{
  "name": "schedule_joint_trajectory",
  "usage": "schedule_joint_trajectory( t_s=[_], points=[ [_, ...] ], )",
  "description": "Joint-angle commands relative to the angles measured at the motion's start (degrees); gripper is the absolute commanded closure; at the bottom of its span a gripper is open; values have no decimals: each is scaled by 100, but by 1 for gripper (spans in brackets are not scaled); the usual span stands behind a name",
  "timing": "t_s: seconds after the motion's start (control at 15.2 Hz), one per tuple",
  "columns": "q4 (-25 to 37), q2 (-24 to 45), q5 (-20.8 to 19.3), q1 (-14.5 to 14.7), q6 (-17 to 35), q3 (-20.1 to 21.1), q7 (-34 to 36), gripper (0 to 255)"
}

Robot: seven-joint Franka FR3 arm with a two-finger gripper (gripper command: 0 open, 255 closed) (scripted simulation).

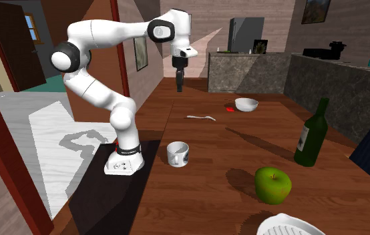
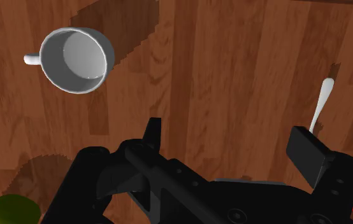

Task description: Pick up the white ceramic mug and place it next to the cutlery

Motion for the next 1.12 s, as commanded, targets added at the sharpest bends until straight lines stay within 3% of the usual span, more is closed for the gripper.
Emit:
schedule_joint_trajectory(
  t_s=[0.0,0.59,1.06],
  points=[
    [0,0,0,0,0,0,0,0],
    [-1820,-534,-686,-348,1353,-305,-437,0],
    [-2966,-499,-1372,-797,2634,-692,-774,0]
  ],
)
